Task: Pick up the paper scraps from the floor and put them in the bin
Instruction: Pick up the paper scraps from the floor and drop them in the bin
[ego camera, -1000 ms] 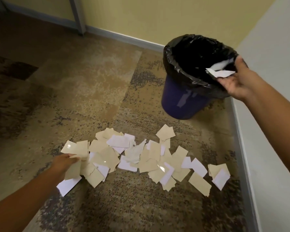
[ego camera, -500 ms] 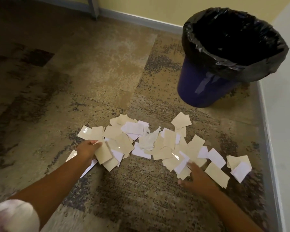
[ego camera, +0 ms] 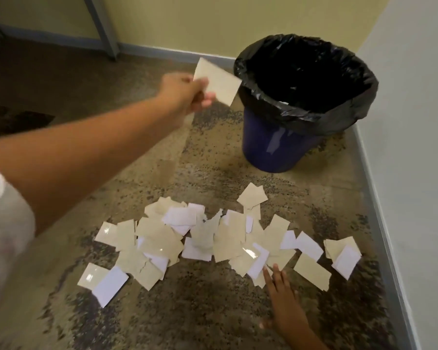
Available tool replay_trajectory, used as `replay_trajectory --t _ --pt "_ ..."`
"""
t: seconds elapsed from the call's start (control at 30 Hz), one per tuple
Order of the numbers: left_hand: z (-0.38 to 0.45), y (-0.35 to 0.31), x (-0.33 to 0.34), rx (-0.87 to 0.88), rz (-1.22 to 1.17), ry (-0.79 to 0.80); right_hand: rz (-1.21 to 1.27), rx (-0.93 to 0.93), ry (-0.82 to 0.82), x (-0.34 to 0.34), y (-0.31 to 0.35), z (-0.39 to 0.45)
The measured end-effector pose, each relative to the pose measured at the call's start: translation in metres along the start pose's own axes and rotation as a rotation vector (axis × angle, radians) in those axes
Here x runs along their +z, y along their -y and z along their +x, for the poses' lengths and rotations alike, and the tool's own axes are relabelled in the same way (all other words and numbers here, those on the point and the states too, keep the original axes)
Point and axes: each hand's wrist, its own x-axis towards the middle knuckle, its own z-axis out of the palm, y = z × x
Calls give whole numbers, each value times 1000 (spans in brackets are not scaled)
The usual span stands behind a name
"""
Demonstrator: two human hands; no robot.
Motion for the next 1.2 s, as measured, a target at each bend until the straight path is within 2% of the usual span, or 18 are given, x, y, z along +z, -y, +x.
replay_trajectory --t 0.17,0.27,0.33,0.5,0.57,0.67,0.73,0.83,0.93,1.0,1.07,1.2 --pt "21 -46 71 85 -99 40 20 -9 5 -2 -3 0" --pt "26 -42 96 67 -72 149 3 -2 17 -1 -3 1" --pt "27 -28 103 78 -74 140 -2 9 16 -2 -2 0" --pt "23 14 100 280 51 -134 16 7 19 -5 -1 -2" --pt "18 31 95 353 199 -270 7 -35 13 -9 -1 -5" --pt "5 71 84 412 380 -323 183 -124 -124 -29 -21 -7" --pt "3 105 73 363 472 -288 298 -84 -265 -48 -49 -4" --pt "4 151 67 242 540 -248 171 147 -392 -71 -105 12" --pt "5 186 76 48 541 -171 84 352 -264 -82 -149 30" --pt "7 209 90 -69 589 -77 145 351 -144 -87 -163 39" --pt "11 227 105 -147 618 -9 143 326 -91 -94 -163 44" --pt "24 252 126 -196 776 24 151 333 -122 -93 -166 44"
